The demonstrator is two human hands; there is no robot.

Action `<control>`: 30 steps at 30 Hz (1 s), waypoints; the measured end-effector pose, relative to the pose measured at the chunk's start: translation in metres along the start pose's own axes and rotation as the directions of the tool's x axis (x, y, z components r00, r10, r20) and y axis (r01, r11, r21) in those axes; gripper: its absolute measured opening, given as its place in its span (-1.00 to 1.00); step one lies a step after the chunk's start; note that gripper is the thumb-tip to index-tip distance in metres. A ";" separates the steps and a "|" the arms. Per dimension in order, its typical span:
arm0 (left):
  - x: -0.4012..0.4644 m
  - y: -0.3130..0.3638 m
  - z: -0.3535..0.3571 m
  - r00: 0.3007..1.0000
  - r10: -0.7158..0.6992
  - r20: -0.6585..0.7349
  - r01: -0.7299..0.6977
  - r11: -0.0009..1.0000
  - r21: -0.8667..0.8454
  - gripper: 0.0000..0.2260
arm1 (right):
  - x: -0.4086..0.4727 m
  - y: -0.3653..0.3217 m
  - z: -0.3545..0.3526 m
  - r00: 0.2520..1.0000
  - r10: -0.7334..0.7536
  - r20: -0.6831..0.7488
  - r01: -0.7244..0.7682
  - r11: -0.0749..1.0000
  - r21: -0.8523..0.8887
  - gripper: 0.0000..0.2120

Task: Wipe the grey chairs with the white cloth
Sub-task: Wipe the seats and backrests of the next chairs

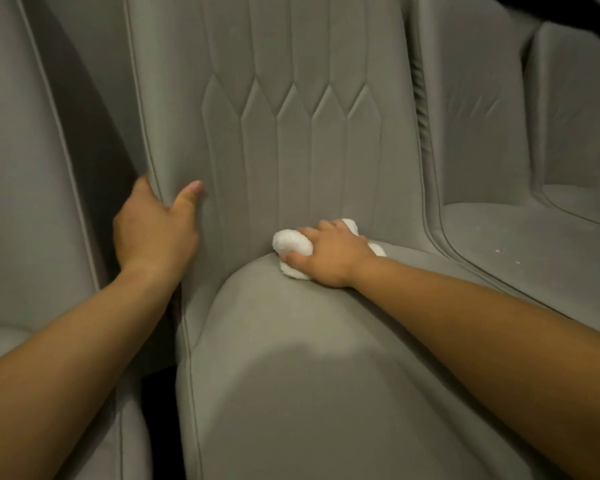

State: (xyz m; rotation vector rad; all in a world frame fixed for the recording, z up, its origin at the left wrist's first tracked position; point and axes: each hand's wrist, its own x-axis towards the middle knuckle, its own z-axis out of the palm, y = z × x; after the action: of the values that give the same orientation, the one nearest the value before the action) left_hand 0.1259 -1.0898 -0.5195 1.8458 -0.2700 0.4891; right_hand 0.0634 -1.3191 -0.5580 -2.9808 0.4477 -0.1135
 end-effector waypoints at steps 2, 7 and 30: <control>0.000 0.001 -0.001 1.000 -0.004 -0.005 0.004 1.000 -0.023 -0.58 | -0.024 0.002 0.000 0.995 -0.092 -0.028 0.092 0.996 0.008 -0.34; -0.002 0.003 0.000 1.000 -0.015 -0.016 0.014 0.999 -0.034 -0.59 | -0.088 0.009 -0.003 0.925 -0.377 0.050 0.374 0.925 0.060 -0.37; 0.001 -0.002 -0.002 1.000 0.020 0.003 -0.020 0.999 -0.027 -0.59 | 0.026 0.034 -0.011 0.997 0.004 -0.078 -0.014 0.990 -0.138 -0.46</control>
State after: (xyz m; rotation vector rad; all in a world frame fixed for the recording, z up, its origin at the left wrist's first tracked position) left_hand 0.1272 -1.0872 -0.5198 1.8197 -0.2960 0.4935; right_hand 0.0770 -1.3601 -0.5503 -3.1192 0.4975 -0.2068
